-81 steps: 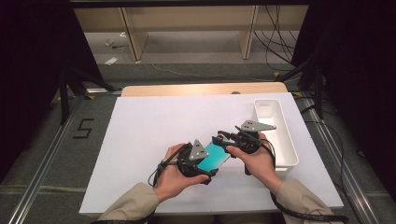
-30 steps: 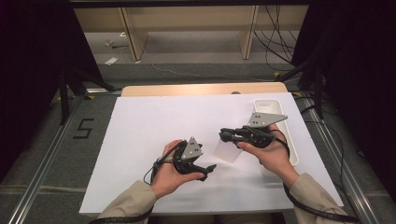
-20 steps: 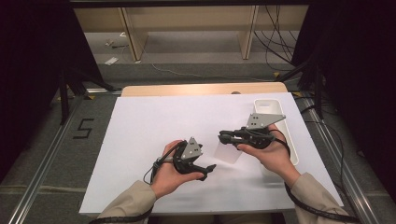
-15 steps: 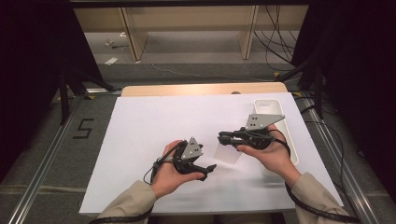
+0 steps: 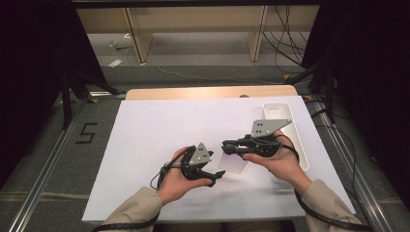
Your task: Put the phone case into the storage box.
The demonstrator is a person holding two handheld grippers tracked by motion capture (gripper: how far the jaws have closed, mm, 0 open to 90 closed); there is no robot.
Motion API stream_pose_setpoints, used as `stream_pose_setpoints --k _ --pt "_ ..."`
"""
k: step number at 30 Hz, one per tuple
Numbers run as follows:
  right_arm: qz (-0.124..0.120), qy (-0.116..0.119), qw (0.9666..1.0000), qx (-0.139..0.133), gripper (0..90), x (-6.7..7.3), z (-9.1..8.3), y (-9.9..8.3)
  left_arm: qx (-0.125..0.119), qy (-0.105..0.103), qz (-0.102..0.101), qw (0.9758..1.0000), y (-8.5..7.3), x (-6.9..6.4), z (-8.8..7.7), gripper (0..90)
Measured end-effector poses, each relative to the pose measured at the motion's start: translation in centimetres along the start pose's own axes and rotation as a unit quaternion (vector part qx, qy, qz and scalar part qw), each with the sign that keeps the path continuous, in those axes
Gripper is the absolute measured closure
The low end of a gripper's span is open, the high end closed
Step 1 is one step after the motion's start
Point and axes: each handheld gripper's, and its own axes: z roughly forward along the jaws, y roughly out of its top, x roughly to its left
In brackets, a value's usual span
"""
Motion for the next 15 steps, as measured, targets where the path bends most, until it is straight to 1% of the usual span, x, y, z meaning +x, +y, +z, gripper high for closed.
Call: stream_pose_setpoints --k 6,7,8,10,13,14,15 --pt "0.003 0.009 0.9999 0.003 80.1 0.2 0.3 0.0 0.001 -0.016 0.007 0.9998 -0.3 0.1 0.6 32.7" --pt "0.005 0.011 0.9999 0.002 80.1 0.2 0.3 0.0 0.001 -0.019 0.006 0.9998 -0.3 0.1 0.7 35.0" --pt "0.007 0.011 0.9999 0.000 80.1 0.2 0.3 0.0 -0.002 -0.027 0.005 0.9996 -0.3 0.2 0.8 39.2" --pt "0.007 0.012 0.9999 -0.001 80.1 0.2 0.3 0.0 0.000 -0.035 0.005 0.9994 -0.3 0.2 1.0 40.4" --pt "0.011 0.014 0.9998 -0.005 80.1 0.1 0.3 0.0 0.001 -0.048 0.004 0.9988 -0.4 0.3 1.3 47.0" --pt "0.012 0.015 0.9998 -0.006 80.1 0.1 0.3 0.0 -0.001 -0.058 0.004 0.9983 -0.4 0.3 1.3 50.2" --pt "0.014 0.016 0.9998 -0.007 80.1 0.1 0.3 0.0 -0.003 -0.061 0.006 0.9981 -0.4 0.3 1.3 54.0"
